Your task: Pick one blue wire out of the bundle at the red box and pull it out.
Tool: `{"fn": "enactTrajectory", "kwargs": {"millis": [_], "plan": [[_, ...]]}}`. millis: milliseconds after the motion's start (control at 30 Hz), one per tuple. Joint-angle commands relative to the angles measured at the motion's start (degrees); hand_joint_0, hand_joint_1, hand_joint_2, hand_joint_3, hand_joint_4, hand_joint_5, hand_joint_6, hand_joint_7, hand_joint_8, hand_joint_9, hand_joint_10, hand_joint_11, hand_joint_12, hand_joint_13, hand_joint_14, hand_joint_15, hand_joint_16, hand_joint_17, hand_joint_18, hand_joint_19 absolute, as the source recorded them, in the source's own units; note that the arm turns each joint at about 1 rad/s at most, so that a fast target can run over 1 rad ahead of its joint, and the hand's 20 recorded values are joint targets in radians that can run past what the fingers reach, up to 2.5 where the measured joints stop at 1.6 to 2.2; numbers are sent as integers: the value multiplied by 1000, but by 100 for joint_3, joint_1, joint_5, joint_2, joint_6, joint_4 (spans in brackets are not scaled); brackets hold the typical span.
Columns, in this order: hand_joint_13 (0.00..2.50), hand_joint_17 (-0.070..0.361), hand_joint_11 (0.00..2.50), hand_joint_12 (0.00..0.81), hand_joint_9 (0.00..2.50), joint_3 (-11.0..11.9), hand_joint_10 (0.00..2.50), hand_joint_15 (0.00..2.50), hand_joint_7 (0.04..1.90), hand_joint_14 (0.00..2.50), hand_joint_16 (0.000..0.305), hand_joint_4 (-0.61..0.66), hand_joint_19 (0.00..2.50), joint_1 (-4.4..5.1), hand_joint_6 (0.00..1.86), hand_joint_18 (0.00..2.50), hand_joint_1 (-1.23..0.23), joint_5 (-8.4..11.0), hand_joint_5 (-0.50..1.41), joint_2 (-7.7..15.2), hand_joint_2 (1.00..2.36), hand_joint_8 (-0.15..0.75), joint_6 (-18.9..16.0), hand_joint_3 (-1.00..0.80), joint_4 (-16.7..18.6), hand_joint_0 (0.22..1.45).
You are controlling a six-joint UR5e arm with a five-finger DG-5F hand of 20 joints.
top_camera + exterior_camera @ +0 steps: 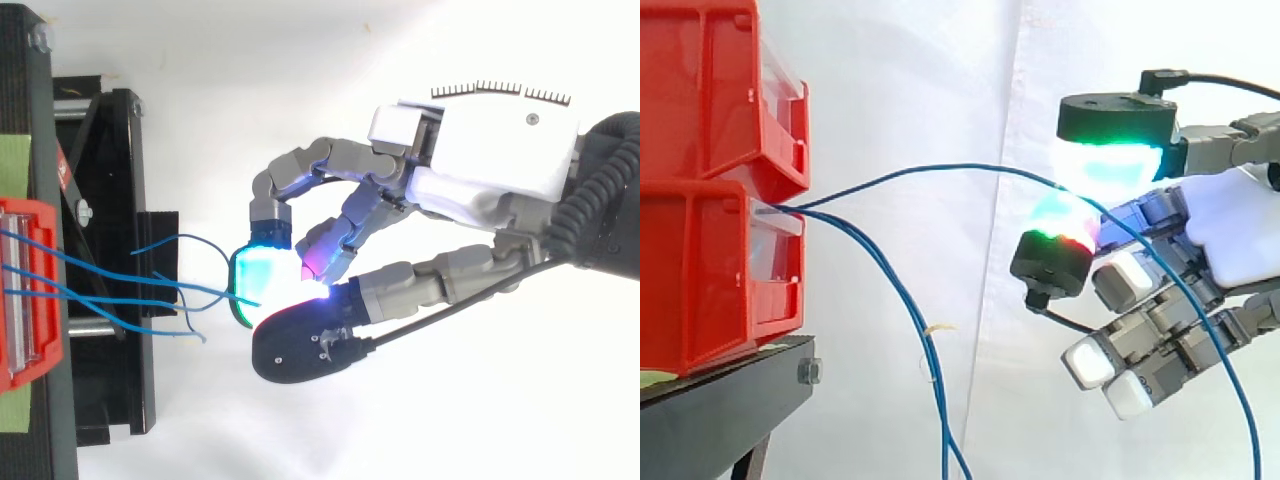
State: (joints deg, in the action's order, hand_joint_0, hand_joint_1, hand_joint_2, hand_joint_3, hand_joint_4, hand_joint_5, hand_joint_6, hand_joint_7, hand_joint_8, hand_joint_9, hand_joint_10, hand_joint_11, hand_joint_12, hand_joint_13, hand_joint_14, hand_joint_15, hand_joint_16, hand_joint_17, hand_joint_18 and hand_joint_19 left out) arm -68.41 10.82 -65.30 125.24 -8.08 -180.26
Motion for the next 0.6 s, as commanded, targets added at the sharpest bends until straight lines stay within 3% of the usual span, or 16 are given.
{"fn": "enactTrajectory", "kwargs": {"millis": [0, 567], "plan": [[802, 155, 686, 496, 1064, 3, 15, 503, 1274, 18, 69, 128, 334, 0, 889, 703, -724, 0, -80, 1, 1013, 376, 0, 21, 0, 576], [793, 151, 683, 497, 1059, -5, 17, 510, 1261, 18, 67, 131, 356, 0, 891, 708, -725, 0, -81, 1, 1014, 377, 0, 19, 0, 579]]}}
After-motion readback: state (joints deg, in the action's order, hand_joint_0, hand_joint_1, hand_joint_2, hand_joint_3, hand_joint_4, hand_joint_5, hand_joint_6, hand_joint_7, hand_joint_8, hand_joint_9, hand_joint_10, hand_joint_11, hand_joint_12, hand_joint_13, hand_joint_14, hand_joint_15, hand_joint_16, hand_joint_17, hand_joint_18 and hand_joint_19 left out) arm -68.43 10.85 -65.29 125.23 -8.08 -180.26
